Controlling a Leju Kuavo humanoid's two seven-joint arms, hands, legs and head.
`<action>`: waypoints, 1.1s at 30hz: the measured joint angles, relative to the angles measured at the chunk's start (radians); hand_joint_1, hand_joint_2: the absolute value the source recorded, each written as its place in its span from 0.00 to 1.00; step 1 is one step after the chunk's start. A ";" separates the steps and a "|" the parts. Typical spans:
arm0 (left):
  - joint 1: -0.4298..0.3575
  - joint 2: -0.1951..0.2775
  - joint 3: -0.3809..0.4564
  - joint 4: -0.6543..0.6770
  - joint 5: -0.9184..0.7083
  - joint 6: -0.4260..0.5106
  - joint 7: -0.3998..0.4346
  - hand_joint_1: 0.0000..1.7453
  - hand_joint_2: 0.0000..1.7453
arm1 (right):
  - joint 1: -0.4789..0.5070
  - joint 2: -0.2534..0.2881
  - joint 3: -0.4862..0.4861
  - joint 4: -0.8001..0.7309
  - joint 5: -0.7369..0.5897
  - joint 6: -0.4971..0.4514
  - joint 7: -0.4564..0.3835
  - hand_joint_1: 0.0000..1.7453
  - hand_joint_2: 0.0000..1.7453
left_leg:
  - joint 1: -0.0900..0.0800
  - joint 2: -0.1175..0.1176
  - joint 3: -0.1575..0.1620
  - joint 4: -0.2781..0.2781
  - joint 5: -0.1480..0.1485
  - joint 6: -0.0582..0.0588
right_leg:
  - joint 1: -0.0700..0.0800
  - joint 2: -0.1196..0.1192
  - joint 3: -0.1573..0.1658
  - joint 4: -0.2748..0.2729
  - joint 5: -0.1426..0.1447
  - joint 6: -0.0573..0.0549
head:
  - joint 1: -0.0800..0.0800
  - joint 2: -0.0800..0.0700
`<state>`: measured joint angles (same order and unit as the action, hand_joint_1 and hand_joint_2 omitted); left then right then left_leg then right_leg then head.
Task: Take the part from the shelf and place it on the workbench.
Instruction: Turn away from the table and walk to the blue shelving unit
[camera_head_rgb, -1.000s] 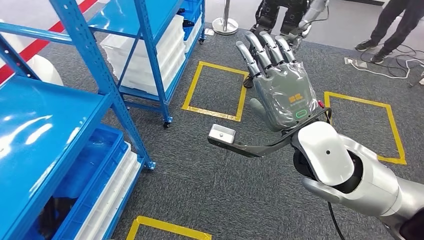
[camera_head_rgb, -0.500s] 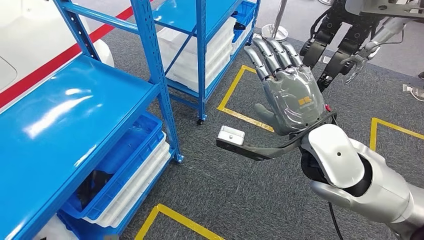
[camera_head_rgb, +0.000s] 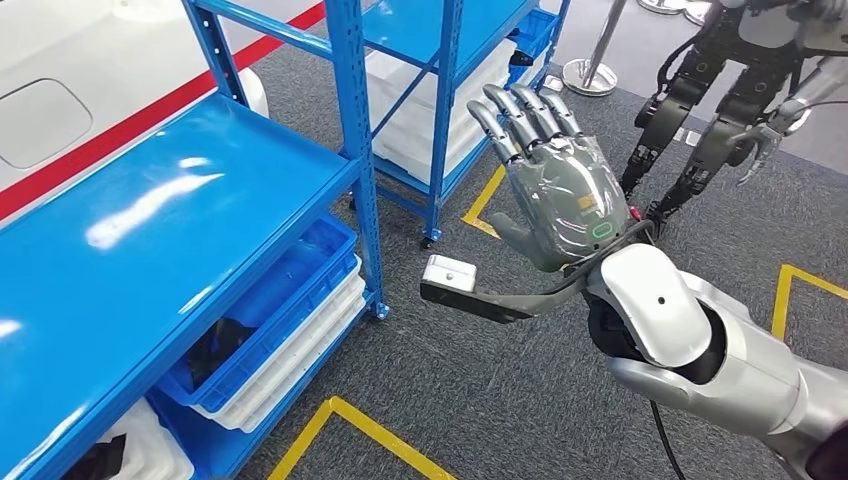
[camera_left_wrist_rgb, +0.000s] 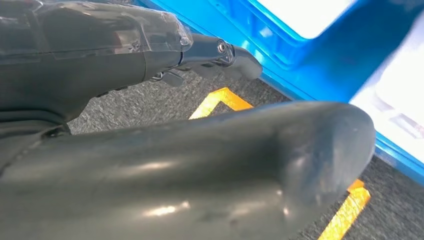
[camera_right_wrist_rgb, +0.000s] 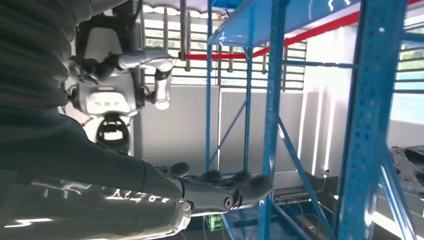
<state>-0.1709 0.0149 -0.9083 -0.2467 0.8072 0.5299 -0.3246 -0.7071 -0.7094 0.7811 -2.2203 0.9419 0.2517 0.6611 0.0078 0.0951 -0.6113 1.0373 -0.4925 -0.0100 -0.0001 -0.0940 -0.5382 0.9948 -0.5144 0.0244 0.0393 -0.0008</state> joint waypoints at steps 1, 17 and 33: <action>0.000 0.000 0.000 0.000 0.000 0.000 0.000 0.00 0.00 | -0.001 0.000 0.000 0.000 0.000 0.000 0.000 0.00 1.00 | 0.000 -0.012 -0.003 0.000 0.001 0.007 | 0.000 -0.008 0.001 0.000 -0.001 0.001 | 0.002 0.000; 0.041 0.008 -0.001 0.003 -0.020 -0.087 0.209 0.00 0.00 | 0.022 -0.038 -0.038 -0.013 -0.021 0.023 0.000 0.00 1.00 | -0.006 -0.194 -0.022 0.000 0.030 0.015 | -0.002 0.139 -0.004 0.007 -0.005 -0.031 | 0.034 0.000; 0.062 0.041 -0.003 0.009 0.001 -0.163 0.354 0.00 0.00 | 0.048 -0.055 -0.074 -0.047 -0.019 0.058 0.000 0.00 1.00 | -0.012 -0.045 0.010 -0.011 0.004 0.028 | -0.001 -0.004 0.003 0.007 -0.016 -0.001 | 0.002 0.000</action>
<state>-0.1087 0.0560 -0.9113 -0.2379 0.8085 0.3665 0.0295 -0.6587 -0.7646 0.7066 -2.2669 0.9227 0.3101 0.6611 -0.0040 0.0496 -0.6015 1.0258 -0.4882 0.0178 -0.0010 -0.0979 -0.5351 1.0022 -0.5308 0.0239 0.0412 -0.0008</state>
